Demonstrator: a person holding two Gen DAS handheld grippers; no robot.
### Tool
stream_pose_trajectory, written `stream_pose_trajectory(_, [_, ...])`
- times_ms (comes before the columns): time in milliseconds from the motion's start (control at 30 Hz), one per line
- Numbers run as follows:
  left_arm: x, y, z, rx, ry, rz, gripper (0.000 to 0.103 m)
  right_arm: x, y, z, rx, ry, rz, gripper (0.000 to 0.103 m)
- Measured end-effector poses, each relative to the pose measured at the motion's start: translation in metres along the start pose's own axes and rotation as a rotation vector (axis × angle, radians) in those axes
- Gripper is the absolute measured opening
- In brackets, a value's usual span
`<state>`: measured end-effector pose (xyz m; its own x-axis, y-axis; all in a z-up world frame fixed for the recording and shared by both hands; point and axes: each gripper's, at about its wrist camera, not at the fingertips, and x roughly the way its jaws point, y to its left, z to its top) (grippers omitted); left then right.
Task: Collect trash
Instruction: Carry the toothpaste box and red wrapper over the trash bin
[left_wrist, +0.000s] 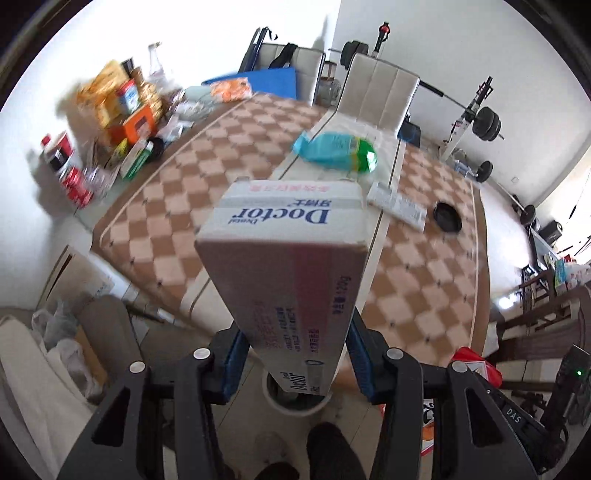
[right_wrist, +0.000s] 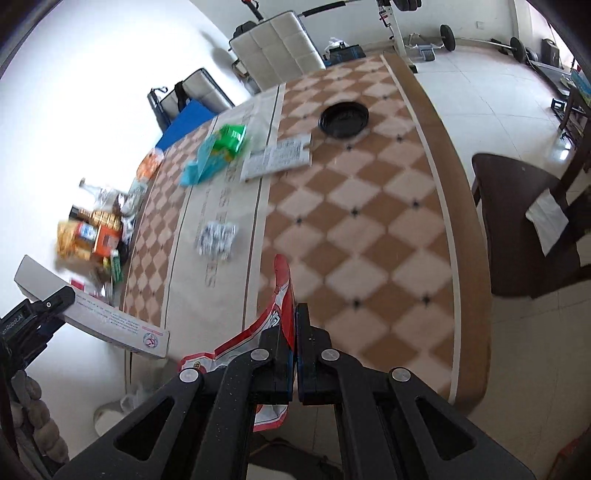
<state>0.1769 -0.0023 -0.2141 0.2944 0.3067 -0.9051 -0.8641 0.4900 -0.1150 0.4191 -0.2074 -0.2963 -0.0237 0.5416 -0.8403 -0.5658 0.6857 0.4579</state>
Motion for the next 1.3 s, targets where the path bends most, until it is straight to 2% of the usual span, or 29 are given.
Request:
stream_pose_trajectory(100, [0.009, 0.021, -0.047, -0.025, 0.077, 0.013, 0.045, 0.013, -0.010, -0.065, 0.017, 0.094, 0.000, 0.001])
stream_pose_trajectory(233, [0.052, 0.045, -0.104, -0.056, 0.216, 0.022, 0.045, 0.052, -0.038, -0.145, 0.048, 0.245, -0.028, 0.001])
stream_pose_trajectory(367, [0.133, 0.059, -0.146, -0.123, 0.344, -0.018, 0.045, 0.106, -0.074, -0.198, 0.080, 0.337, -0.096, 0.001])
stream_pose_trajectory(467, [0.214, 0.061, -0.168, -0.161, 0.416, -0.042, 0.045, 0.156, -0.104, -0.222, 0.099, 0.355, -0.152, 0.001])
stream_pose_trajectory(567, [0.290, 0.059, -0.182, -0.190, 0.469, -0.067, 0.045, 0.208, -0.134, -0.233, 0.121, 0.327, -0.207, 0.001])
stream_pose_trajectory(700, [0.373, 0.057, -0.195, -0.206, 0.516, -0.098, 0.045, 0.283, -0.175, -0.240, 0.185, 0.273, -0.264, 0.001])
stream_pose_trajectory(833, [0.447, 0.045, -0.202, -0.171, 0.583, -0.119, 0.045, 0.348, -0.200, -0.228, 0.214, 0.240, -0.300, 0.001])
stream_pose_trajectory(1000, [0.498, 0.022, -0.211, -0.075, 0.646, -0.111, 0.045, 0.407, -0.210, -0.210, 0.174, 0.202, -0.334, 0.001])
stream_pose_trajectory(1067, [0.514, 0.018, -0.214, -0.068, 0.683, -0.119, 0.044, 0.424, -0.209, -0.206, 0.136, 0.189, -0.355, 0.001])
stream_pose_trajectory(1200, [0.520, 0.017, -0.217, -0.041, 0.707, -0.105, 0.047, 0.448, -0.209, -0.202, 0.103, 0.207, -0.334, 0.001])
stream_pose_trajectory(1233, [0.518, 0.017, -0.216, -0.033, 0.705, -0.106, 0.049, 0.452, -0.210, -0.202, 0.107, 0.225, -0.311, 0.002])
stream_pose_trajectory(1267, [0.515, 0.019, -0.216, -0.030, 0.698, -0.106, 0.066, 0.457, -0.211, -0.204, 0.115, 0.245, -0.279, 0.002])
stream_pose_trajectory(1300, [0.510, 0.020, -0.216, -0.031, 0.688, -0.108, 0.088, 0.460, -0.212, -0.206, 0.114, 0.262, -0.264, 0.003])
